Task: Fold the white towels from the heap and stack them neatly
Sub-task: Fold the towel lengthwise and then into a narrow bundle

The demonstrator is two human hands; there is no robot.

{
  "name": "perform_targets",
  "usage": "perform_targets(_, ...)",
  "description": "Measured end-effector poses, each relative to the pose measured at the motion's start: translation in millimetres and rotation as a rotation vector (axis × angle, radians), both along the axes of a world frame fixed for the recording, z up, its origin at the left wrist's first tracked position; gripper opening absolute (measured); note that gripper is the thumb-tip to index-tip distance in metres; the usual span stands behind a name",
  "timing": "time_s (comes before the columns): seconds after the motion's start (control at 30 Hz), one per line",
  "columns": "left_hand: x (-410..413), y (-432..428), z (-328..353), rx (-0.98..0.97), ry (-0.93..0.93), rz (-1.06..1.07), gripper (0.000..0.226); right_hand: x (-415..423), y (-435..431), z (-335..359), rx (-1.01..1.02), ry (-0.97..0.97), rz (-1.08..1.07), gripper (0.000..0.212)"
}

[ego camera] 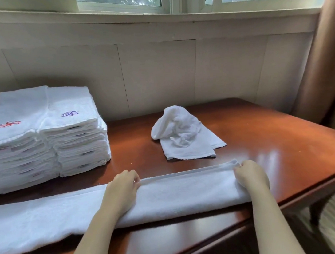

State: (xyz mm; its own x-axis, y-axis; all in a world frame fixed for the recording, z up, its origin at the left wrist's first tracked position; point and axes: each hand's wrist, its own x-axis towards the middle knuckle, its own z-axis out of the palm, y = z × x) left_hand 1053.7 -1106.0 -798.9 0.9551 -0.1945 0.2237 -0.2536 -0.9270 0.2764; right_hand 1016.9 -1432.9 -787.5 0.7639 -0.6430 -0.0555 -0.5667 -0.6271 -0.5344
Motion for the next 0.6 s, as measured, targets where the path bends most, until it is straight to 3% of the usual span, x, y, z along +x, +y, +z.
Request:
perform_targets(0.17, -1.7, 0.0, 4.0, 0.007, -0.043, -0.059, 0.004, 5.2, 5.9, -2.5, -0.132, -0.037, -0.094, 0.028)
perform_targets(0.4, 14.1, 0.9, -6.2, 0.011, -0.104, -0.058, 0.011, 7.6, 28.2, 0.3, -0.477, -0.004, -0.08, 0.021)
perform_targets(0.47, 16.0, -1.2, -7.3, 0.06, -0.145, -0.033, 0.013, 8.7, 50.5, 4.2, -0.603, -0.052, 0.037, 0.028)
perform_targets(0.6, 13.6, 3.5, 2.4, 0.087, -0.122, -0.009, 0.014, 15.9, 121.0, -1.9, -0.646, -0.215, 0.644, 0.028)
